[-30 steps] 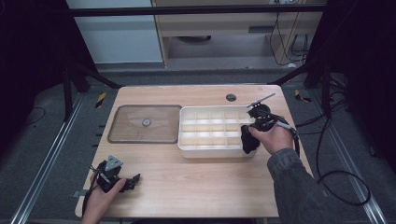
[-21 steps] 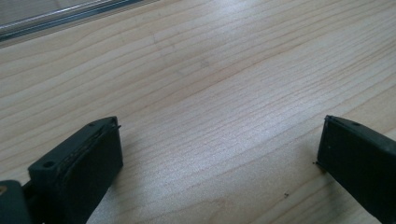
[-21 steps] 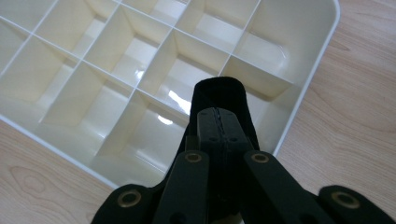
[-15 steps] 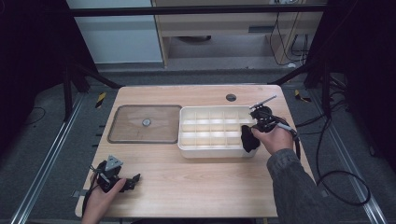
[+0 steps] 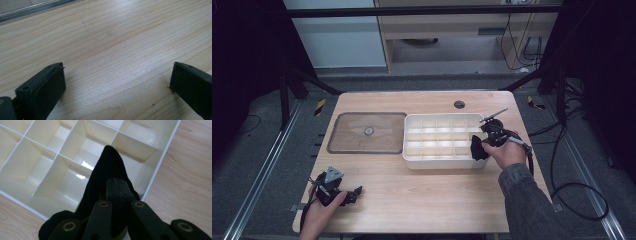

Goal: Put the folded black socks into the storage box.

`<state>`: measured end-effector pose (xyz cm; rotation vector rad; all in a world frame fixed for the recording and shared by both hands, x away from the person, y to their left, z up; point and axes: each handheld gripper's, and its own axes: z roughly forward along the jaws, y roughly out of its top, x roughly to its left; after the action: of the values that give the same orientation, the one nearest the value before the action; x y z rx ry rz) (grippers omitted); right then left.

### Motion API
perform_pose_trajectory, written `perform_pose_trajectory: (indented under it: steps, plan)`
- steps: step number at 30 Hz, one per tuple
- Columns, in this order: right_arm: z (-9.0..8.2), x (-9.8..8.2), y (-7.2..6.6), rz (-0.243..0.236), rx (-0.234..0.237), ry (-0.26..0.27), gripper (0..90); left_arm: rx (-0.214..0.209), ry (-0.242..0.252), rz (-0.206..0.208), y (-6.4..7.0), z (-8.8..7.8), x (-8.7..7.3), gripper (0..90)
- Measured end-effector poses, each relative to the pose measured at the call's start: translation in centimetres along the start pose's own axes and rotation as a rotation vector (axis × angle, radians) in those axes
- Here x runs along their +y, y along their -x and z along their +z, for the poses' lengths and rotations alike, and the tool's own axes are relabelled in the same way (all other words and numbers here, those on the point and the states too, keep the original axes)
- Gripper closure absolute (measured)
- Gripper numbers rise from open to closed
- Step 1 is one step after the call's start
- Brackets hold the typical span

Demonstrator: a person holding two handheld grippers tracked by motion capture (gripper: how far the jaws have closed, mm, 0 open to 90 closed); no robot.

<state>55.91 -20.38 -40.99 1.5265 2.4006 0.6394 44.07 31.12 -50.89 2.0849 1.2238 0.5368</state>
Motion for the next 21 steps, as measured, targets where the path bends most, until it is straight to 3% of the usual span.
perform_pose_trajectory:
  steps: [21]
  plan:
    - [1.5, -1.5, -0.4, -0.02, 0.007, 0.003, 90.0, 0.0, 0.002, 0.001, 0.0, 0.1, 0.1, 0.0]
